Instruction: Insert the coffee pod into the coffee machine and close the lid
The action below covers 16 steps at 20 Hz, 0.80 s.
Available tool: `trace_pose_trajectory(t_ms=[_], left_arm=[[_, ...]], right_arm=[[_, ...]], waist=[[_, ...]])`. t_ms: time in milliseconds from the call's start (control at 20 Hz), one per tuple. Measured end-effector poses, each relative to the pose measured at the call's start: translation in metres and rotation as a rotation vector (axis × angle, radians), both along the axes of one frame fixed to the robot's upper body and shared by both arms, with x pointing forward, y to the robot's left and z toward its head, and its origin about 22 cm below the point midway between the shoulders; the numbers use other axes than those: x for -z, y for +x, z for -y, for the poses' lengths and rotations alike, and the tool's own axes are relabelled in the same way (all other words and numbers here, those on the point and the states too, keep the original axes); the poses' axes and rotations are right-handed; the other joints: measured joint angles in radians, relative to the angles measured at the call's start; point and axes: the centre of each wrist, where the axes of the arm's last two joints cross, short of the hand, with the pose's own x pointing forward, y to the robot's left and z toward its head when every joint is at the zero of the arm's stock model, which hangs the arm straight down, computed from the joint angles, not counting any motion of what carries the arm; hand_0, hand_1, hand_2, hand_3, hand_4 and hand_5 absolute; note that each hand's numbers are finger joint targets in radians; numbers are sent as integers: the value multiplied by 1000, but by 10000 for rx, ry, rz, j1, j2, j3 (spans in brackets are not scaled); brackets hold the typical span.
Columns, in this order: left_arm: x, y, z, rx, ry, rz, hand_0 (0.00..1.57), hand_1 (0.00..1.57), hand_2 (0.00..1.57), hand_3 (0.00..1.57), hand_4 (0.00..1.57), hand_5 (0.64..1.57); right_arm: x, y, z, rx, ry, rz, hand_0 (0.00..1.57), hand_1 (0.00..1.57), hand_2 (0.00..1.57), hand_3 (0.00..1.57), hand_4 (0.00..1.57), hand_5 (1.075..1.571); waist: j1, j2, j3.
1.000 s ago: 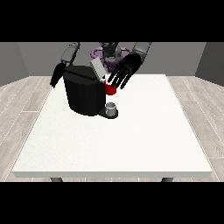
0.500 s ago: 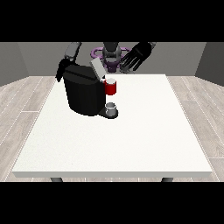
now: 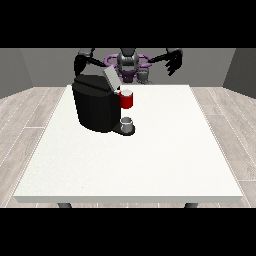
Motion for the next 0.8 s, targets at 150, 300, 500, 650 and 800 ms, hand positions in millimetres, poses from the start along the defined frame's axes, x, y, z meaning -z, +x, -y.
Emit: trace_pose_trajectory(t_ms=[150,300,500,650,800], left_arm=[[27,-18,2,-100,-492,-846,0,0,0,0,442,1571],[50,-36,3,-214,-763,-1405,0,0,0,0,420,1571],[59,-49,7,-308,-1172,-1532,0,0,0,0,353,1571],[51,-47,9,-266,-1443,-1441,0,0,0,0,457,1571],[45,-49,14,-145,-1527,-1321,0,0,0,0,360,1571]], right_arm=[[-13,6,-3,-480,58,161,0,0,0,0,62,1571],[-22,10,-4,-1009,-150,171,0,0,0,0,107,1571],[-43,23,11,-1425,-549,568,0,0,0,0,0,1571],[-57,36,18,-1247,-583,594,0,0,0,0,0,1571],[-60,44,25,-981,-409,534,0,0,0,0,175,1571]], waist=[[355,-596,8],[625,-999,10],[930,-963,14],[1233,-788,17],[1498,-530,17]])
